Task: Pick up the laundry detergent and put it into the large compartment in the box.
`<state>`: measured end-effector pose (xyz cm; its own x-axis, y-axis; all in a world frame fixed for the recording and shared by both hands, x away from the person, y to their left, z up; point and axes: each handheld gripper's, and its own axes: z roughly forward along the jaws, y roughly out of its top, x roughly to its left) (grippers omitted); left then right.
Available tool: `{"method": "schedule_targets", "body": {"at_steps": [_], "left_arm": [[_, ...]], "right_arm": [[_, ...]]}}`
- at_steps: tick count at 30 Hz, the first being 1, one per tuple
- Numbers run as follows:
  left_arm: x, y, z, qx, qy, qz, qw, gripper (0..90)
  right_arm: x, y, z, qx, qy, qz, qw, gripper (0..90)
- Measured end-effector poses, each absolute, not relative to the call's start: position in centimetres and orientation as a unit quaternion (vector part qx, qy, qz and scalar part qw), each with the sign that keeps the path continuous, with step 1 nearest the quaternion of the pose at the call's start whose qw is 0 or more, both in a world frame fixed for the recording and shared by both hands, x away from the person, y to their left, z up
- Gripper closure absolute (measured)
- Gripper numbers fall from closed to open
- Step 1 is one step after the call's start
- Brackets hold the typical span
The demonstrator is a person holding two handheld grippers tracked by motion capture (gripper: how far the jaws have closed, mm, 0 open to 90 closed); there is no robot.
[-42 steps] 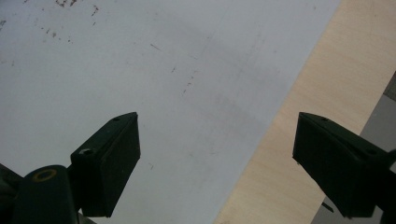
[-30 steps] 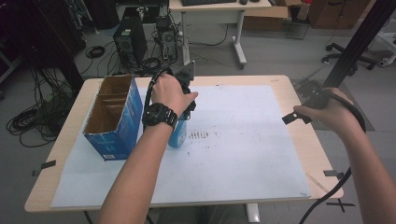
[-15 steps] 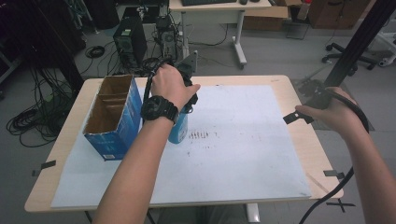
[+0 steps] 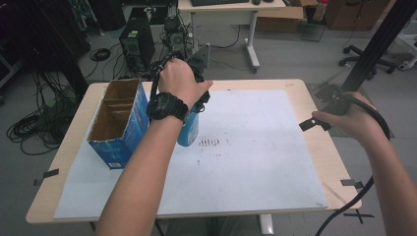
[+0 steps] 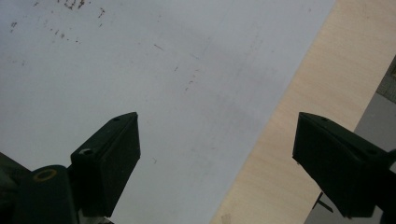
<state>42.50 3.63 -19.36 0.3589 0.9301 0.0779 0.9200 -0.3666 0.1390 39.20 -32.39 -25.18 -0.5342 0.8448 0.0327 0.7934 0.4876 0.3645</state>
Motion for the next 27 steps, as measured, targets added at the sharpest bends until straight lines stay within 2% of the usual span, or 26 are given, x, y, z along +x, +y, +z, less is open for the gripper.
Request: {"method": "schedule_targets", "body": {"at_steps": [27], "left_arm": [[42.9,3.7,-15.0,0.826,0.557,0.072,0.047,37.5]], "right_arm": [[38.8,-32.7,-24.2,0.484,0.855,0.171,0.075,14.9]]}}
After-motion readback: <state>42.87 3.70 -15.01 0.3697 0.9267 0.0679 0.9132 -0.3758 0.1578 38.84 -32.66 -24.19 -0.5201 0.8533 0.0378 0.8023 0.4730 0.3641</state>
